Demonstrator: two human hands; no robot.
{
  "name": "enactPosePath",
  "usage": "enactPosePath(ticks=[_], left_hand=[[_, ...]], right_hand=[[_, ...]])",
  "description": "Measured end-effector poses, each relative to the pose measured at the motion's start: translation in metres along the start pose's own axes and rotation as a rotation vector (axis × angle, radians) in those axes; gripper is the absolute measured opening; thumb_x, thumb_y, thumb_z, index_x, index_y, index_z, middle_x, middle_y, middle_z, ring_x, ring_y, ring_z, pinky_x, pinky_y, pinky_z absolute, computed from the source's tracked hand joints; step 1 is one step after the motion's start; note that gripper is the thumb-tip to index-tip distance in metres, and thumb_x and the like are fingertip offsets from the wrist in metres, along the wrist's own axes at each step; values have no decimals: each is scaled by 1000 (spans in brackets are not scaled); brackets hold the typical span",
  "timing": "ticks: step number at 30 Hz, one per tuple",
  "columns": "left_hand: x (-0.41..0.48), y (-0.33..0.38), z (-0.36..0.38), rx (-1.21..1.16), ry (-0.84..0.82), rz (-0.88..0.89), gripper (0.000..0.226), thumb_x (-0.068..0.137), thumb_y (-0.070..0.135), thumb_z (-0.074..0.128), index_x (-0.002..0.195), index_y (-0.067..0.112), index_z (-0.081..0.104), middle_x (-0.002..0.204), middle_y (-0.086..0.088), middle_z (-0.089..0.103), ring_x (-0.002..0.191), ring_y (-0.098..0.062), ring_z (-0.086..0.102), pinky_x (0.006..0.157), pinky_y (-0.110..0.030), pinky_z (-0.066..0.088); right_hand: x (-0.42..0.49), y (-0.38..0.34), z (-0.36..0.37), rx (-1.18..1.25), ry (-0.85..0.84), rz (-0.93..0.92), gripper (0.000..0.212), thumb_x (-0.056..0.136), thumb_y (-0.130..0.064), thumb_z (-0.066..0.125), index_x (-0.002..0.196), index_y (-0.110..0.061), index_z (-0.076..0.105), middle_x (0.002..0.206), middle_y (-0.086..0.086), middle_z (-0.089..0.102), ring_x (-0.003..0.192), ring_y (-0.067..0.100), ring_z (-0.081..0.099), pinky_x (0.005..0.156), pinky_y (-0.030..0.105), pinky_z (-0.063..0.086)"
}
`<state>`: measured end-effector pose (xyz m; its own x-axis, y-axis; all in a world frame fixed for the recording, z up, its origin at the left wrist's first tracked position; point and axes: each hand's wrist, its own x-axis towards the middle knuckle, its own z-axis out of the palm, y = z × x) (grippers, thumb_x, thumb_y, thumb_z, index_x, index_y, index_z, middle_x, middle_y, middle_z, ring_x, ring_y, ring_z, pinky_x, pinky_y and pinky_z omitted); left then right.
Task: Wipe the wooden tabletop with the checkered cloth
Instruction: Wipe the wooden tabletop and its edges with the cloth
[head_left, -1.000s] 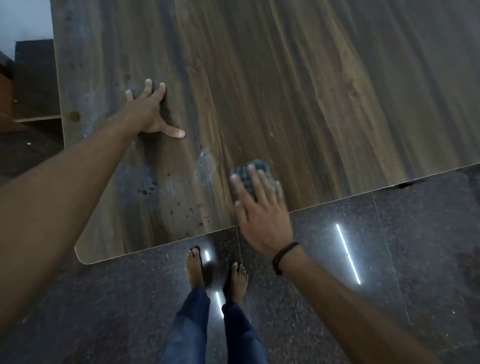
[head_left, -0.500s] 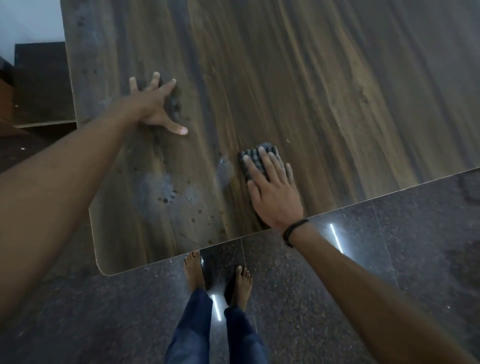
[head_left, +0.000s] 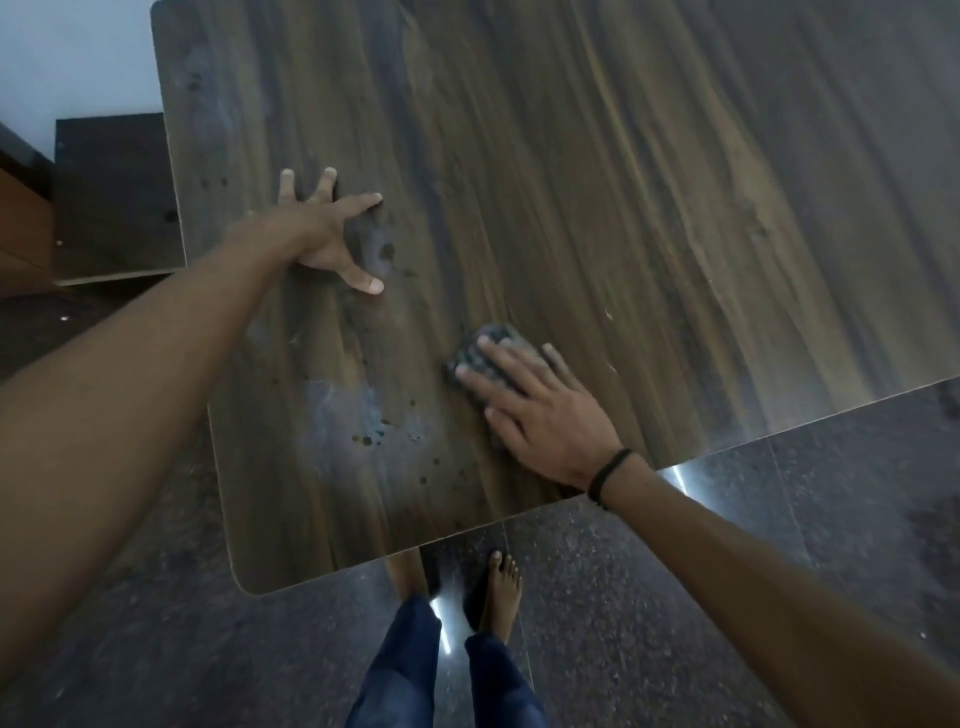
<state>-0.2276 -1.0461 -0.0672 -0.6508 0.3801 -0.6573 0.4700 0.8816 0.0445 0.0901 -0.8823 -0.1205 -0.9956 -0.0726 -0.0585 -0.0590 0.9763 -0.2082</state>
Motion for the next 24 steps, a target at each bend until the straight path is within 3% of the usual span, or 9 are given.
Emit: enactPosePath(ticks=[3,7,8,12,14,16,18,21,24], left_hand=[[9,-7,-15,-12,37,-26,142,45,68,83,148,53,-14,161,6,-25,144,-44,-22,116,-66,7],[20,-10,-17,-92,58,-51,144,51,59,88,152,45,-13,162,5,-23,146,-44,-16,118,-60,7],[22,-11,-15,-105,62,-47,144,51,58,88,152,45,-13,162,6,-23,146,-44,-15,118,-60,9],[26,-16,-14,-135,71,-20,146,47,58,90,153,46,-11,162,6,-22,146,-45,-14,118,-61,10],[27,-19,-13,-137,74,-8,146,47,58,90,152,46,-11,162,6,-23,146,-45,-14,117,-63,12],[25,-21,-11,-140,72,-3,145,48,58,90,152,47,-11,161,8,-25,147,-43,-15,115,-65,13],[25,-22,-11,-147,74,8,144,49,58,90,152,48,-10,161,9,-25,147,-42,-16,115,-66,14],[26,-21,-13,-151,54,22,146,47,61,89,150,49,-13,160,9,-27,146,-43,-17,115,-65,14],[25,-23,-11,-125,57,26,146,47,64,87,150,49,-15,160,9,-28,146,-44,-17,115,-66,15]], right_hand=[[26,-9,-5,105,35,401,54,107,-43,29,160,-38,20,170,-2,10,156,20,8,125,55,10],[8,-28,-1,69,-53,-18,53,108,-43,28,160,-40,17,170,-4,9,156,19,7,126,50,6],[21,-13,-7,70,-48,-4,53,108,-43,26,160,-41,16,170,-4,9,156,19,7,126,52,6],[88,5,-17,142,9,430,54,108,-43,27,160,-40,17,170,-2,6,156,20,3,125,54,4],[81,-18,-10,93,-49,208,54,108,-44,26,160,-40,14,170,-2,4,156,20,1,125,50,-2],[69,-11,-10,54,-59,-12,53,107,-44,26,160,-42,17,170,-5,9,156,18,8,126,48,5],[97,15,-17,28,-3,100,53,106,-44,26,159,-43,21,169,-6,13,155,18,14,125,51,13],[134,9,-25,135,-8,420,54,107,-44,26,160,-42,17,170,-4,7,156,20,5,126,52,6],[109,-21,-12,73,-89,97,54,106,-46,20,159,-44,12,170,-5,6,156,18,4,125,49,4]])
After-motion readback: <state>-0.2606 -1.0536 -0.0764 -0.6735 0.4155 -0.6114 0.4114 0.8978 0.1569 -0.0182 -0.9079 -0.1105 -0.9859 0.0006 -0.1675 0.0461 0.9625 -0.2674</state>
